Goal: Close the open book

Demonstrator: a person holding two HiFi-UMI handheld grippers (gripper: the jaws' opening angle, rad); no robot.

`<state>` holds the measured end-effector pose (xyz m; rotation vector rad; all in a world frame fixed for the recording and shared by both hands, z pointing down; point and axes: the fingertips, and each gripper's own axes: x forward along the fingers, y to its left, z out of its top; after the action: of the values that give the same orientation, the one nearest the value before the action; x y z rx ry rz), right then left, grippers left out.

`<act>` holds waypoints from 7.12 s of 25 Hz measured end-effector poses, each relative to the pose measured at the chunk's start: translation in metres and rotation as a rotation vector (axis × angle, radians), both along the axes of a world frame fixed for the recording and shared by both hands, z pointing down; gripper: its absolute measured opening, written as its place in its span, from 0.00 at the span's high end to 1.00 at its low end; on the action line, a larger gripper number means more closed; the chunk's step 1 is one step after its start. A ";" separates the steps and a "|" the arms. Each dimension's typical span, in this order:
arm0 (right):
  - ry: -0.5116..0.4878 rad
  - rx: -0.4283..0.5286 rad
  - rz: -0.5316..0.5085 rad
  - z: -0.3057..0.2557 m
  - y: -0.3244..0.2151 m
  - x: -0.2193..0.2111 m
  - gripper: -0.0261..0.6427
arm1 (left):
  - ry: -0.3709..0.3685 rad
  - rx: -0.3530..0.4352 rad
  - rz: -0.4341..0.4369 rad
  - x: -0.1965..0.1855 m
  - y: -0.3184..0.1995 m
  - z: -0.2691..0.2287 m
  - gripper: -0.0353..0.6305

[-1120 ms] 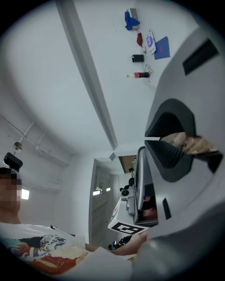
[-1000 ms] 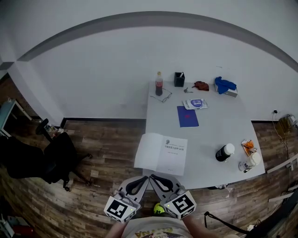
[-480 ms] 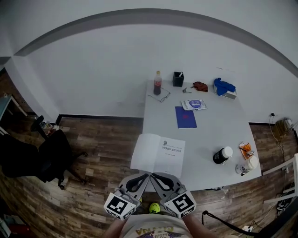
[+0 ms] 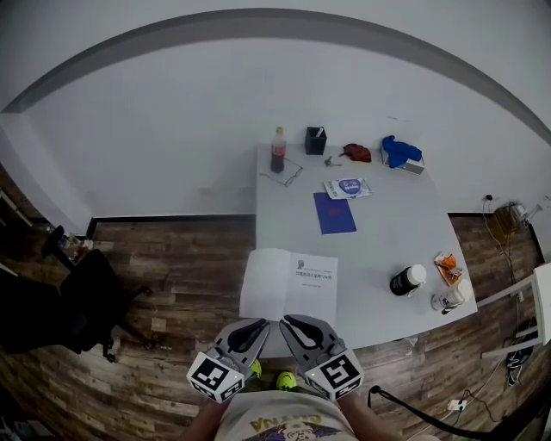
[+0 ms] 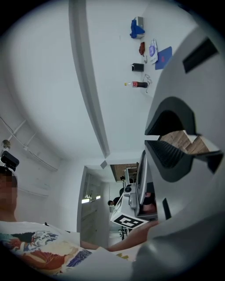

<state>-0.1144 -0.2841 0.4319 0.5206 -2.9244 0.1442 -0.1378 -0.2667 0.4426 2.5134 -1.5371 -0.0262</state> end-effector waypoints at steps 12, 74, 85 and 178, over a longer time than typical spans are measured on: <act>0.104 -0.067 0.030 0.046 -0.007 -0.047 0.92 | 0.151 -0.066 0.036 -0.033 -0.013 0.034 0.93; 0.333 -0.205 0.103 0.194 -0.036 -0.074 0.92 | -0.242 -0.267 -0.110 -0.120 -0.055 0.333 0.67; 0.290 -0.220 0.156 0.175 -0.038 -0.065 0.92 | -0.279 -0.175 -0.043 -0.111 -0.060 0.268 0.84; 0.112 -0.226 0.122 0.124 -0.120 0.125 0.92 | -0.105 -0.165 0.152 0.122 -0.143 0.120 0.93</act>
<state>0.0102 -0.4046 0.5558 0.6459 -2.7219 0.4405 -0.0157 -0.4094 0.5629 2.5259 -1.3188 0.2483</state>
